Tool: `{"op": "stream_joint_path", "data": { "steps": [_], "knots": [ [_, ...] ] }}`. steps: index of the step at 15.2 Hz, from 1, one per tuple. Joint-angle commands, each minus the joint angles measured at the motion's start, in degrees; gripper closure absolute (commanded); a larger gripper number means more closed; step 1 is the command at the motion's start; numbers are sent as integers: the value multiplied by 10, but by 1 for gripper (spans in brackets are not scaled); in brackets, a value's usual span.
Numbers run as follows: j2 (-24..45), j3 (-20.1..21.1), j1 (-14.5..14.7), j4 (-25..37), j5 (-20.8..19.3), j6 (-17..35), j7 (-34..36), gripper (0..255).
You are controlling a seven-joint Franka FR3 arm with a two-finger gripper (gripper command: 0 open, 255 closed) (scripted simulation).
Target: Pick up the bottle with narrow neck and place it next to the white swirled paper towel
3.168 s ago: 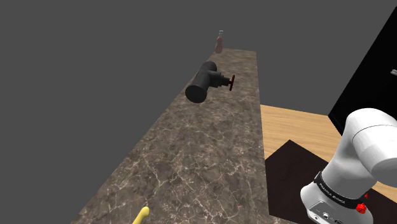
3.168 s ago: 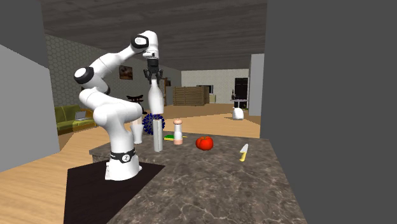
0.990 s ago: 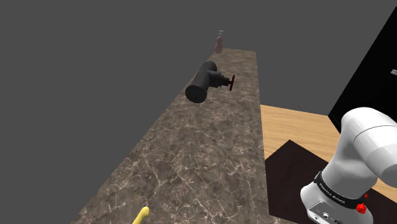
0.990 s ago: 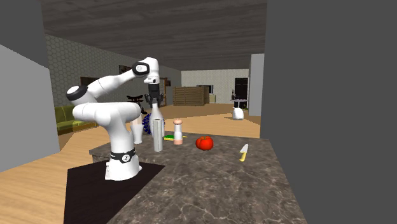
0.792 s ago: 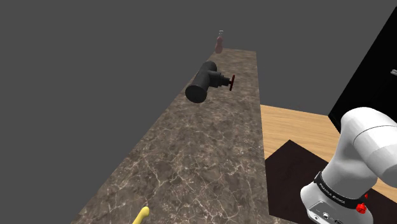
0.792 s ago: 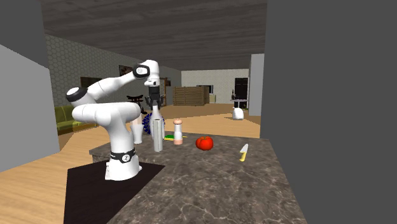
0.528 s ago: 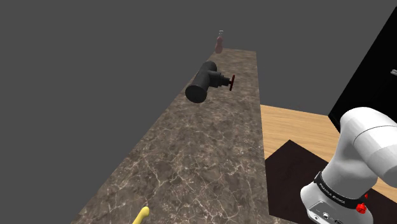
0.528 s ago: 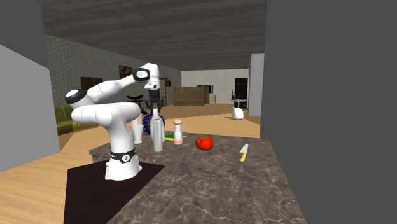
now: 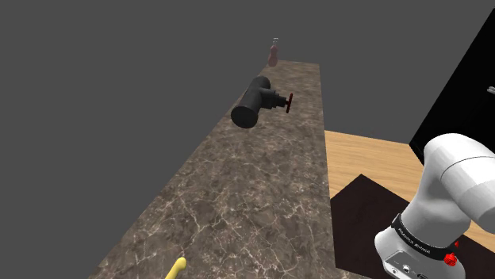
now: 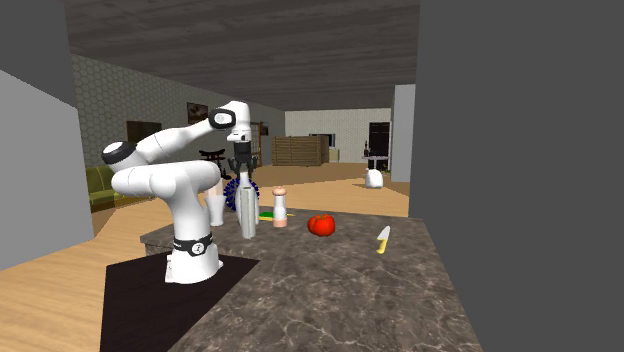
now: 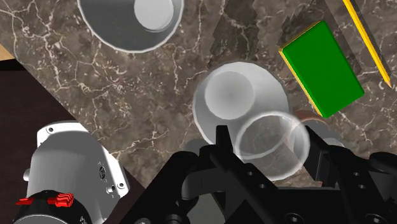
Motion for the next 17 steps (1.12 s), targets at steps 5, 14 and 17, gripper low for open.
{"op": "stream_joint_path", "data": {
  "steps": [5, 14, 17],
  "knots": [
    [0, 0, 0, 0, 0, 0, 0, 0],
    [43, -55, -27, 57, -53, -24, -3, 0],
    [43, -55, -27, 57, -53, -24, -3, 0]
  ]
}}
